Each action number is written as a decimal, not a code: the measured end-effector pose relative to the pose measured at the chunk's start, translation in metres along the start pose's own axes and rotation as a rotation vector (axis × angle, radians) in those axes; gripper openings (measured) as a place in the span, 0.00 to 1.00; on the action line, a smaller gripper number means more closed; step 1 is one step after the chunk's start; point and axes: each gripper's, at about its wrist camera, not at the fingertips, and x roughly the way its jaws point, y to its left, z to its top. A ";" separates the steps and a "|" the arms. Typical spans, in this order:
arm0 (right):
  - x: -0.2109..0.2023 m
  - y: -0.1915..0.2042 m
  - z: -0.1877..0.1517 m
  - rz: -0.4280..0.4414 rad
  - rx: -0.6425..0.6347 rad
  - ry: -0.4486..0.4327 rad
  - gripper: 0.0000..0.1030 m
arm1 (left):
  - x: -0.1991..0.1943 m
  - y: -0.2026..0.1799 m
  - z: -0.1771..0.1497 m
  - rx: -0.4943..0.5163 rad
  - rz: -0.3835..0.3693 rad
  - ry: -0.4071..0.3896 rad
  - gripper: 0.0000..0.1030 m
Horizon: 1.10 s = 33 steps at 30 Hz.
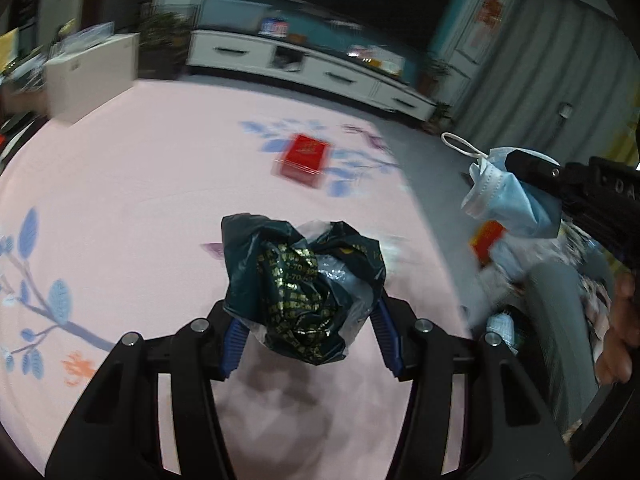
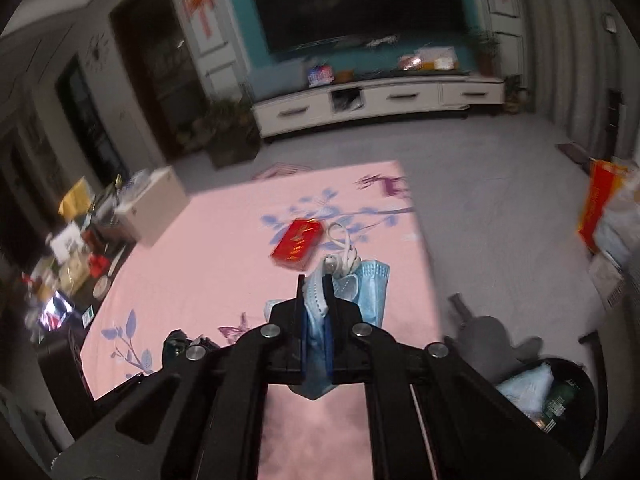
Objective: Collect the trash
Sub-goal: 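Carry the dark bag over the bin and open the left tool while the right carries the mask, then open the right tool over the bin to drop the blue mask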
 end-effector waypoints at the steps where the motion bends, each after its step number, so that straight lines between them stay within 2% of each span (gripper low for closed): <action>1: -0.012 -0.011 -0.003 -0.011 0.024 -0.015 0.07 | -0.003 -0.016 -0.001 0.029 -0.031 -0.001 0.54; 8: -0.092 -0.093 -0.041 -0.174 0.177 -0.112 0.07 | -0.001 -0.120 -0.024 0.171 -0.260 0.089 0.54; 11: -0.109 -0.122 -0.061 -0.241 0.226 -0.115 0.07 | 0.005 -0.159 -0.035 0.232 -0.354 0.142 0.54; 15: -0.118 -0.152 -0.083 -0.296 0.284 -0.101 0.07 | 0.013 -0.198 -0.050 0.309 -0.423 0.207 0.54; 19: -0.114 -0.179 -0.100 -0.322 0.352 -0.065 0.07 | 0.032 -0.236 -0.065 0.367 -0.468 0.284 0.54; 23: -0.104 -0.197 -0.109 -0.335 0.398 -0.020 0.07 | 0.055 -0.260 -0.081 0.427 -0.472 0.358 0.54; 26: -0.097 -0.203 -0.116 -0.322 0.417 0.018 0.08 | 0.065 -0.269 -0.090 0.461 -0.449 0.379 0.55; 27: -0.094 -0.205 -0.118 -0.332 0.425 0.033 0.11 | 0.069 -0.271 -0.092 0.461 -0.438 0.385 0.56; 29: -0.093 -0.208 -0.120 -0.339 0.432 0.043 0.19 | 0.073 -0.272 -0.094 0.460 -0.432 0.392 0.70; 31: -0.094 -0.207 -0.120 -0.330 0.437 0.040 0.48 | 0.071 -0.264 -0.092 0.457 -0.430 0.382 0.82; 33: -0.097 -0.206 -0.116 -0.331 0.431 0.030 0.60 | 0.066 -0.254 -0.084 0.445 -0.414 0.358 0.88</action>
